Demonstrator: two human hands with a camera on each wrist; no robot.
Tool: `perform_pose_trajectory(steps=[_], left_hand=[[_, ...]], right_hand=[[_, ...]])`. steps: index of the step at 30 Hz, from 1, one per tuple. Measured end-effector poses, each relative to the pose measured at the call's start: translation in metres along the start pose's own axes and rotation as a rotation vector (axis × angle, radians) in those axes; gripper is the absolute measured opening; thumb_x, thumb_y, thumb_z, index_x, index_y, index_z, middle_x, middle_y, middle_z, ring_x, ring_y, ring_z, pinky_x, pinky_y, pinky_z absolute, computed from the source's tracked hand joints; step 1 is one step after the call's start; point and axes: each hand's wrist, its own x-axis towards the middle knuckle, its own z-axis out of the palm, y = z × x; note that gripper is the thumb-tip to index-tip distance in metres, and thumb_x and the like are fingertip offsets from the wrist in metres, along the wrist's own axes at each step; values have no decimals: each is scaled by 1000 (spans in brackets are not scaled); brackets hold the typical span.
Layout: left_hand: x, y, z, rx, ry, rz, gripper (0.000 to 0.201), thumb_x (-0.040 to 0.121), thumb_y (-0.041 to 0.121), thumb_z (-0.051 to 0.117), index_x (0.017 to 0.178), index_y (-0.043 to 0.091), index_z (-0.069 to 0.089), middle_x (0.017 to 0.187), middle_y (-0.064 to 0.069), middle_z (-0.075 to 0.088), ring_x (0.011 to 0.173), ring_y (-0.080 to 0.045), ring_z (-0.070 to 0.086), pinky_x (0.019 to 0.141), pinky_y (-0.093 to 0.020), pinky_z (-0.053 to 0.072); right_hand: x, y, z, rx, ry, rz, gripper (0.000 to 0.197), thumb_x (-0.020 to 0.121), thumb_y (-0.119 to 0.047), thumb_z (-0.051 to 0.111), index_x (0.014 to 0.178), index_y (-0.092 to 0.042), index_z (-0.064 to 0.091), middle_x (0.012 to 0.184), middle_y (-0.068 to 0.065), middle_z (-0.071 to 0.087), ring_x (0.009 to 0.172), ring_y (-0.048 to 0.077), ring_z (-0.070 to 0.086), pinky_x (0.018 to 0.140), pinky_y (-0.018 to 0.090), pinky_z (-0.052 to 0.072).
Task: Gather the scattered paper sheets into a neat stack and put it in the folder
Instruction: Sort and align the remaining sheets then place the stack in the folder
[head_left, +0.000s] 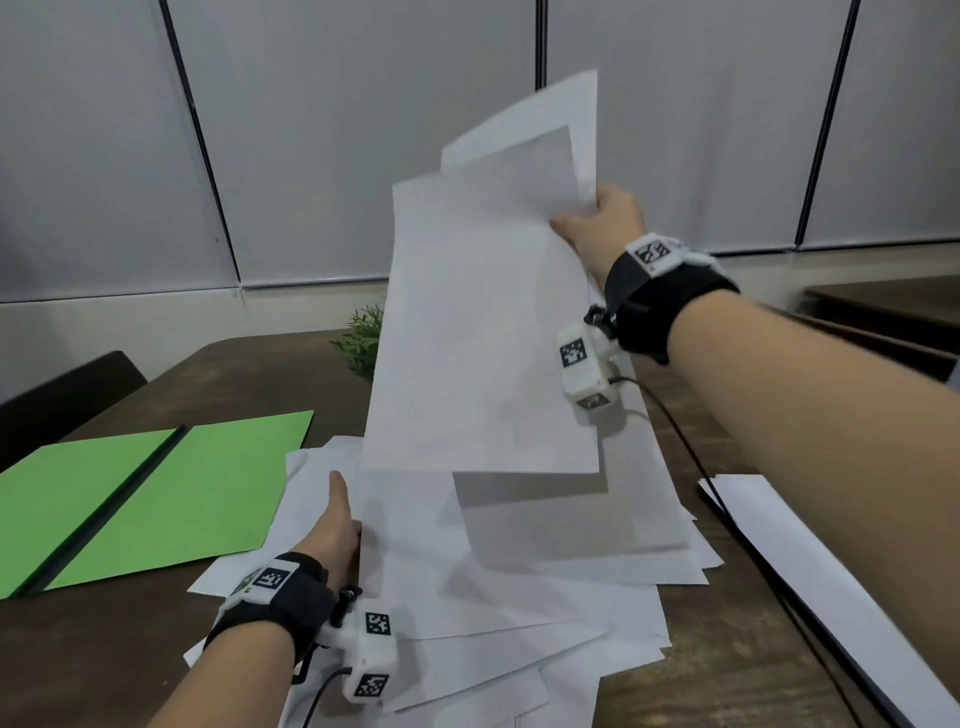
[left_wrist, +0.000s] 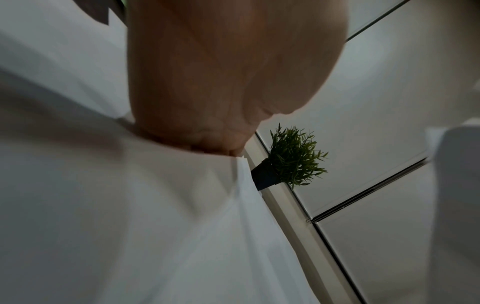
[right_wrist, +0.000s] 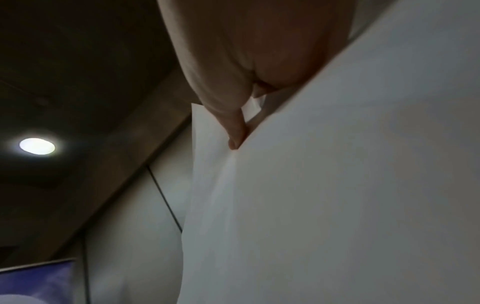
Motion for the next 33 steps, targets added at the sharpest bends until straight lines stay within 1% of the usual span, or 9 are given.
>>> perform_pose_trajectory(steps=[2, 4, 6, 10, 15, 19, 22, 28, 33], left_hand=[[1, 0, -1, -6, -25, 5, 103, 77, 86, 6, 85, 0, 63, 57, -16, 65, 47, -26, 59, 44, -22, 42], [-4, 1, 2, -76, -43, 60, 97, 81, 83, 11, 112, 6, 62, 100, -23, 70, 96, -32, 68, 77, -30, 51], [-7, 4, 1, -140, -85, 66, 104, 72, 90, 18, 126, 11, 58, 126, -15, 61, 119, -35, 55, 83, -36, 45], [-9, 8, -5, -6, -77, 11, 94, 42, 104, 28, 59, 12, 42, 54, -6, 34, 44, -18, 33, 47, -21, 23], [-23, 16, 7, 114, -80, 81, 76, 75, 82, 34, 59, 11, 54, 42, 0, 46, 31, -16, 44, 38, -18, 31], [-13, 19, 6, 231, -22, 87, 57, 68, 63, 72, 79, 9, 59, 47, 0, 46, 38, -19, 45, 47, -20, 35], [-1, 20, 15, 349, 43, 159, 66, 55, 44, 89, 97, 7, 53, 87, -9, 67, 80, -30, 67, 73, -37, 56], [-10, 18, 36, 491, 153, 463, 50, 68, 10, 78, 110, 13, 52, 107, -4, 63, 102, -24, 60, 94, -39, 49], [-32, 29, 37, 280, 134, 709, 48, 75, 0, 68, 113, 25, 54, 105, 3, 68, 101, -17, 65, 92, -39, 52]], right_hand=[[-13, 36, 8, -47, -43, 91, 32, 79, -9, 71, 111, -6, 68, 104, 6, 70, 98, 23, 67, 92, 38, 54], [-34, 76, 16, -95, -105, 207, 32, 81, -8, 68, 113, -5, 66, 106, 7, 70, 100, 25, 66, 92, 38, 53], [-58, 115, 23, -124, -170, 311, 29, 83, -6, 66, 111, -4, 65, 108, 12, 69, 99, 27, 66, 91, 39, 53], [-91, 170, 36, -238, -293, 412, 24, 84, -3, 59, 106, -9, 65, 104, 12, 70, 95, 28, 66, 86, 38, 54], [-110, 207, 42, -439, -482, 493, 25, 84, -9, 55, 108, -16, 60, 107, 9, 65, 103, 29, 62, 92, 36, 50], [-117, 217, 40, -637, -662, 604, 49, 87, -9, 56, 134, -9, 44, 125, 11, 58, 112, 31, 57, 96, 36, 48], [-122, 215, 42, -624, -708, 619, 53, 83, -18, 60, 133, -13, 44, 114, 5, 59, 105, 28, 58, 88, 31, 49], [-130, 211, 37, -449, -646, 667, 38, 85, -15, 66, 120, -9, 50, 109, 4, 57, 103, 23, 54, 93, 29, 43], [-113, 261, 34, -163, -479, 682, 114, 27, -67, 89, 123, -18, 50, 112, 3, 67, 97, 27, 68, 84, 47, 57]])
